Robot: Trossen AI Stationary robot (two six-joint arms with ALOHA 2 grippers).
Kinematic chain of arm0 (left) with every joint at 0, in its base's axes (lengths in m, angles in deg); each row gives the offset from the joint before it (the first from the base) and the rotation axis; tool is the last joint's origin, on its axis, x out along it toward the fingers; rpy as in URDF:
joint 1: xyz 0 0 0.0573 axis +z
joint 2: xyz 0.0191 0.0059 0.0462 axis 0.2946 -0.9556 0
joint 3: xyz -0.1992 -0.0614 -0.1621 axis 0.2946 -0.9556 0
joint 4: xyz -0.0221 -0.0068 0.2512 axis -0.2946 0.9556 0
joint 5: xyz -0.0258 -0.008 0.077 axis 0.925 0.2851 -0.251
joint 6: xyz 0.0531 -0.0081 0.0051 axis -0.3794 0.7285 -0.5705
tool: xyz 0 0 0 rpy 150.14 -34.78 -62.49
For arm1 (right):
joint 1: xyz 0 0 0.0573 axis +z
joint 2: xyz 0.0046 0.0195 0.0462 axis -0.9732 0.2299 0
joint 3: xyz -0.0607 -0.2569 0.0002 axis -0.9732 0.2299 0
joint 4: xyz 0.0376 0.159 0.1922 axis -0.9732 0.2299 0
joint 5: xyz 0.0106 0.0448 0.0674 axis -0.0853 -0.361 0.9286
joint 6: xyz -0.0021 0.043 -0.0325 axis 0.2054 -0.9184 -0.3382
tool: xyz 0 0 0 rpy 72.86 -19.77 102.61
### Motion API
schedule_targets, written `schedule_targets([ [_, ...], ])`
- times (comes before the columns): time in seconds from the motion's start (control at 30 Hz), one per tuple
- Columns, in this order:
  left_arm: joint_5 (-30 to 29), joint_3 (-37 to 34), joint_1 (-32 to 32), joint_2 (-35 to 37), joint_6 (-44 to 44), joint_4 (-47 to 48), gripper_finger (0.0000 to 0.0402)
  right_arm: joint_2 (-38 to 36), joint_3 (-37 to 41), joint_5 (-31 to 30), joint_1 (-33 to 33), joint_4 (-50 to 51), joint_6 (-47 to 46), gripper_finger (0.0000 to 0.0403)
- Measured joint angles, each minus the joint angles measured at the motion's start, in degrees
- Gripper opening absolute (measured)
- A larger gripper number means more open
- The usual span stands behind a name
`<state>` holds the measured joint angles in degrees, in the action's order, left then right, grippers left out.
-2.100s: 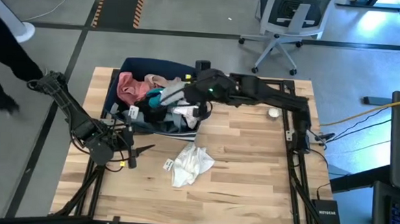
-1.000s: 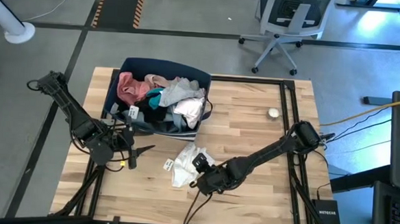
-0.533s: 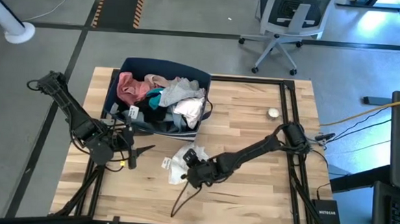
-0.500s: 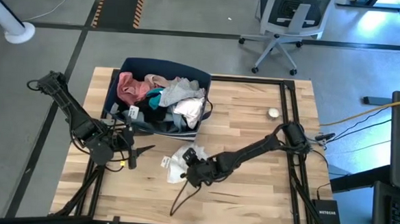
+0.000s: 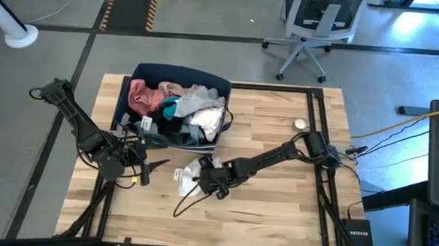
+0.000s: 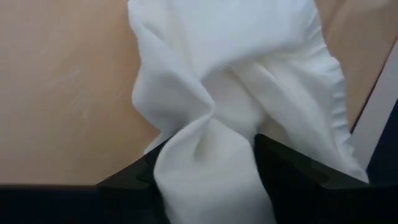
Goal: Sort clothes
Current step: Put the white underwear into the blue laundry organizer
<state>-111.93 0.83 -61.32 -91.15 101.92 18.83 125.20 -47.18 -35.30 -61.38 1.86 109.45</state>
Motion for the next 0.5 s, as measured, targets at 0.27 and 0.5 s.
schedule_targets([
  [0.27, 0.0, 0.0, 0.0, 0.0, -0.3, 0.0, 0.0208, 0.5, 0.0, -1.8, 0.8, 0.1, -0.1, 0.0082],
  [0.5, 0.2, 0.0, 0.0, 0.0, 0.1, 0.2, 0.0208, -1.8, -3.3, 2.1, 3.9, 6.5, -0.1, 0.0031],
])
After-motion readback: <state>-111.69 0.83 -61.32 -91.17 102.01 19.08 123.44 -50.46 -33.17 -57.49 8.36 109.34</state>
